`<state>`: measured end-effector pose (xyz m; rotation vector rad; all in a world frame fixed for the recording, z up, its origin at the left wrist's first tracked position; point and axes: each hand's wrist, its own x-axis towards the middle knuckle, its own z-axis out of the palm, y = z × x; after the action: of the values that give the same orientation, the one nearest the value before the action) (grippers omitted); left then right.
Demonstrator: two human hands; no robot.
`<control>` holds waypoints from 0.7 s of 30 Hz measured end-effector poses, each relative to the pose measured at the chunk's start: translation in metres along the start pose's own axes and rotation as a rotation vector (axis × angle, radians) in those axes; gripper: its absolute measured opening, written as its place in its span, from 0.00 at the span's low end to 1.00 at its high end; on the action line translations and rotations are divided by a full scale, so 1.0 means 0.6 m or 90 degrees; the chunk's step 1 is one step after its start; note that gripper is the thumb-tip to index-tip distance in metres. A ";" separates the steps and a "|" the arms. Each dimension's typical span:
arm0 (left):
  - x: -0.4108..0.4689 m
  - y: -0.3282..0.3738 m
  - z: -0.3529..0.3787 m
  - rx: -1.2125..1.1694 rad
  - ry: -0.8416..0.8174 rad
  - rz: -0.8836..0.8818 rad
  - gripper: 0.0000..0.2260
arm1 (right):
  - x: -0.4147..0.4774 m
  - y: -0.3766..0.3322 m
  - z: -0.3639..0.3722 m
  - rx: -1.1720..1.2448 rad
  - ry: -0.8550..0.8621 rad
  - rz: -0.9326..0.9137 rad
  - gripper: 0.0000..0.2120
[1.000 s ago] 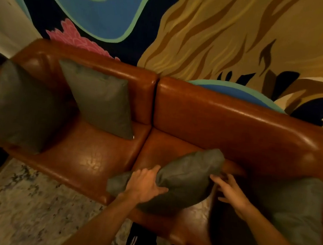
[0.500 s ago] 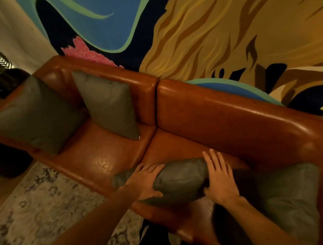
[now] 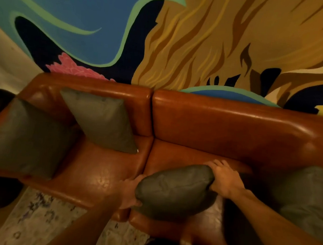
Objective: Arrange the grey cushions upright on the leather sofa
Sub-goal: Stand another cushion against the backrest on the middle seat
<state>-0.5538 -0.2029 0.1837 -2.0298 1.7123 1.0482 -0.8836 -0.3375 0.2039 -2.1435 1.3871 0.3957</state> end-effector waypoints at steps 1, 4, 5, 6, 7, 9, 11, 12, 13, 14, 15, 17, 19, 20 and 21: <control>0.011 -0.001 -0.017 0.012 0.007 0.016 0.40 | 0.001 0.000 -0.007 0.008 0.002 0.012 0.38; 0.050 0.006 -0.085 0.045 -0.007 0.069 0.37 | 0.002 0.004 -0.018 0.047 0.015 0.062 0.39; 0.065 0.008 -0.109 0.057 -0.007 0.085 0.36 | 0.003 0.004 -0.020 0.062 0.024 0.079 0.40; 0.079 0.011 -0.130 0.066 0.002 0.099 0.35 | 0.004 0.005 -0.023 0.078 0.033 0.093 0.40; 0.092 0.012 -0.149 0.083 0.011 0.112 0.35 | 0.007 0.004 -0.025 0.091 0.045 0.105 0.40; 0.122 0.010 -0.182 0.113 0.017 0.125 0.37 | 0.016 0.004 -0.034 0.117 0.070 0.128 0.40; 0.152 0.012 -0.211 0.121 0.032 0.145 0.37 | 0.027 0.003 -0.043 0.138 0.090 0.150 0.40; 0.167 0.015 -0.228 0.132 0.038 0.152 0.36 | 0.033 0.003 -0.048 0.150 0.098 0.163 0.40; 0.181 0.024 -0.246 0.149 0.043 0.161 0.36 | 0.041 0.004 -0.053 0.158 0.109 0.177 0.39; 0.201 0.029 -0.261 0.165 0.045 0.175 0.36 | 0.050 0.006 -0.058 0.168 0.119 0.191 0.39; 0.219 0.036 -0.274 0.185 0.045 0.188 0.37 | 0.060 0.008 -0.062 0.173 0.129 0.200 0.39; 0.247 0.052 -0.296 0.218 0.044 0.192 0.39 | 0.079 0.016 -0.071 0.179 0.138 0.221 0.39; 0.278 0.065 -0.312 0.233 0.047 0.193 0.40 | 0.100 0.025 -0.083 0.182 0.144 0.237 0.39; 0.292 0.072 -0.318 0.232 0.047 0.191 0.40 | 0.109 0.029 -0.088 0.189 0.147 0.243 0.38; 0.302 0.078 -0.322 0.233 0.048 0.187 0.41 | 0.118 0.033 -0.091 0.195 0.150 0.249 0.36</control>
<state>-0.5259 -0.4696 0.2056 -1.6441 2.1068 0.6745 -0.8745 -0.4287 0.2056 -1.7103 1.8745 0.0628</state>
